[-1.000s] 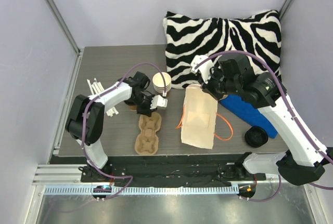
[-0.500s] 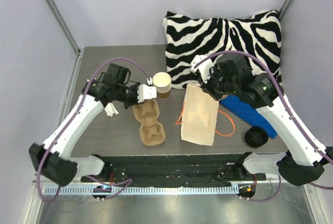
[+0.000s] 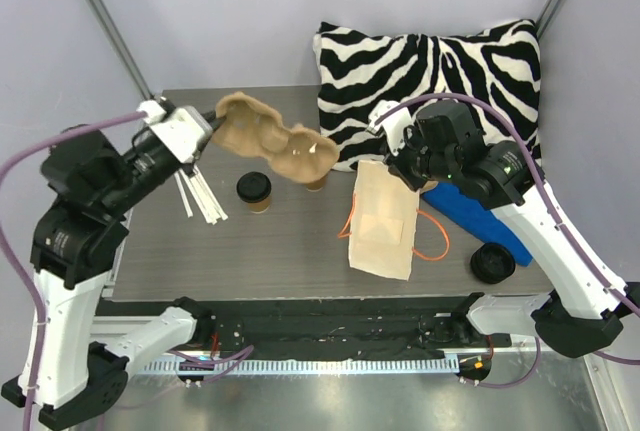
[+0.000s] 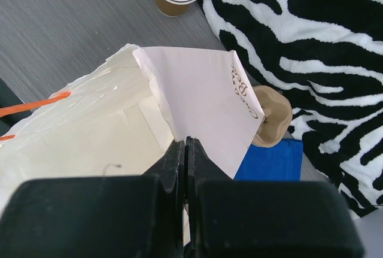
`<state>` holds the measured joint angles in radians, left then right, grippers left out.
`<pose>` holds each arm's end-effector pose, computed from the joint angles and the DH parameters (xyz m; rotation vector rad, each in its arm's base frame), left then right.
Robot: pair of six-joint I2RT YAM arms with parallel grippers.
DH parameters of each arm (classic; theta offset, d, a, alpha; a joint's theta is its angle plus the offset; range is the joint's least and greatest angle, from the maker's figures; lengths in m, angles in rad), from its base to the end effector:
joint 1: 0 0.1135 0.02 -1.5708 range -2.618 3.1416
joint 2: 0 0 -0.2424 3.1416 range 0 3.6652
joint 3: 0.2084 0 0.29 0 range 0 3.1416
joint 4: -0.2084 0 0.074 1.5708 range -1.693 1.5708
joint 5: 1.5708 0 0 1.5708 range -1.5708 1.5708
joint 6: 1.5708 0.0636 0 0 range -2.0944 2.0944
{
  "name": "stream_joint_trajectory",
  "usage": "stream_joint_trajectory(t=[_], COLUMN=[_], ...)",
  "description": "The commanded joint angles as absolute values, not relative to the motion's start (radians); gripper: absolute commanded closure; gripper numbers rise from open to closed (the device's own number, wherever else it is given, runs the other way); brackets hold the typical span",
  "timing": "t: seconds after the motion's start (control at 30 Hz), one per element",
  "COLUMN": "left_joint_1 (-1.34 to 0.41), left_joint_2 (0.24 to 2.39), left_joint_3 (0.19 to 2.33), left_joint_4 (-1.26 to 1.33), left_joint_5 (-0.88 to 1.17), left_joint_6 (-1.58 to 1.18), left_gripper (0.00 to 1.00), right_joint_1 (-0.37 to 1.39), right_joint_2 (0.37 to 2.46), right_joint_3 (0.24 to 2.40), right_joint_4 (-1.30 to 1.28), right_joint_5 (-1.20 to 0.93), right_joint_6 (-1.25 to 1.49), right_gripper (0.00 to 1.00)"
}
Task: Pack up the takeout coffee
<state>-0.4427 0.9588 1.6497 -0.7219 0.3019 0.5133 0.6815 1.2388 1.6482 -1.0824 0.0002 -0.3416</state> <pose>0.1688 -0.1010 0.5348 0.9375 1.3010 -0.1869 0.2213 0.1795 0.4249 -1.1014 1.9622 0.1831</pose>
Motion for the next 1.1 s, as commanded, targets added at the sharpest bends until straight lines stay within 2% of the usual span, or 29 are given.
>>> stream_joint_trajectory(t=[0.0,0.13,0.2,0.37,0.53,0.67,0.7,0.77,0.83,1.07], left_joint_1=[-0.446,-0.498,-0.593,-0.910,-1.113,-1.398,-1.434,-1.524,-1.568,-1.615], left_joint_2=[1.034,1.054,1.077,1.129,1.112,1.088,1.082,1.063,1.062,1.120], left_joint_3=[1.768,1.801,1.830,1.862,1.793,1.651,1.620,1.522,1.444,1.442], left_joint_4=[-0.611,-0.604,-0.604,-0.678,-0.680,-0.600,-0.572,-0.467,-0.393,-0.293], left_joint_5=[0.348,0.420,0.393,0.151,0.010,-0.266,-0.370,-0.451,-0.564,-0.666], left_joint_6=[0.316,0.311,0.322,0.478,0.639,0.836,0.877,1.007,1.089,1.189], left_gripper=[1.00,1.00,1.00,1.00,1.00,1.00,1.00,1.00,1.00,1.00], right_joint_1=[0.686,0.686,0.684,0.683,0.678,0.675,0.673,0.673,0.672,0.670], right_joint_2=[1.232,1.243,1.247,1.261,1.266,1.273,1.273,1.276,1.279,1.278], right_joint_3=[1.658,1.663,1.666,1.681,1.683,1.684,1.684,1.689,1.693,1.704], right_joint_4=[-1.040,-1.032,-1.032,-1.029,-1.029,-1.029,-1.028,-1.029,-1.028,-1.034], right_joint_5=[0.031,0.035,0.038,0.029,0.015,0.012,0.014,0.012,0.012,0.014], right_joint_6=[-0.304,-0.299,-0.298,-0.288,-0.275,-0.267,-0.265,-0.264,-0.256,-0.242], right_gripper=[0.99,0.99,0.99,0.99,0.99,0.99,0.99,0.99,0.99,0.99])
